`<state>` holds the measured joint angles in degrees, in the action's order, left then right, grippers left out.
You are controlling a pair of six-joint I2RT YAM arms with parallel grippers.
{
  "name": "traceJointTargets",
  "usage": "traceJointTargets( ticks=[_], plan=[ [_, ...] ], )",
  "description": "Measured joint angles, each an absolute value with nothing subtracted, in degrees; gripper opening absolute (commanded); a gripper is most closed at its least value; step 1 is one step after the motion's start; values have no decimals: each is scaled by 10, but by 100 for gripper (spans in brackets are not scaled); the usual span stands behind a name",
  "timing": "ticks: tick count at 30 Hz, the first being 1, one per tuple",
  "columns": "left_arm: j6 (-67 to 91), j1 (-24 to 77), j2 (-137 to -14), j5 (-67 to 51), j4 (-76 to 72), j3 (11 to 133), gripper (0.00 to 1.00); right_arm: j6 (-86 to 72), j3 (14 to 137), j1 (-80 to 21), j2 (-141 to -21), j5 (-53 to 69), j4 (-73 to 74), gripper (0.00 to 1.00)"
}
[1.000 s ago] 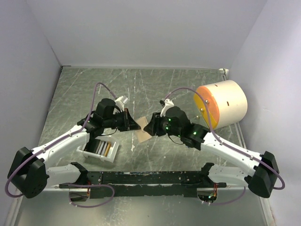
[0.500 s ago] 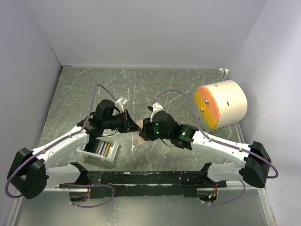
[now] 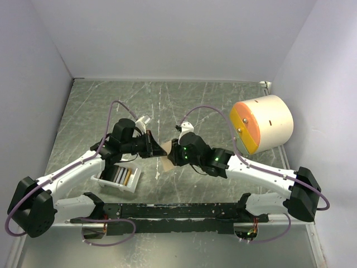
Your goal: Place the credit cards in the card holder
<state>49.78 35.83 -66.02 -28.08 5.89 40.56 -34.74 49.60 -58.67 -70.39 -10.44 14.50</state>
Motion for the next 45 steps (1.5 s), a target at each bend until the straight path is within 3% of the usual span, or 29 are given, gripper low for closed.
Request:
traceJointTargets(
  ticks=[5,15,19,24,27,33,45],
  plan=[
    [498,358,-660,-283,58,403,7,-344,496,-593,-704,-117,147,0],
    [485,358,-660,-303,84,403,7,-338,482,-589,-700,-176,152,0],
    [474,358,-667,-303,93,403,17,-338,475,-589,-696,-180,158,0],
    [458,358,-716,-302,93,404,41,-350,451,-589,-678,-179,161,0],
    [444,358,-759,-297,106,417,50,-360,432,-589,-667,-178,163,0],
    [408,358,-789,-253,152,462,58,-382,407,-588,-650,-173,171,0],
    [382,358,-761,-172,204,481,61,-416,406,-581,-639,-133,140,0]
  ],
)
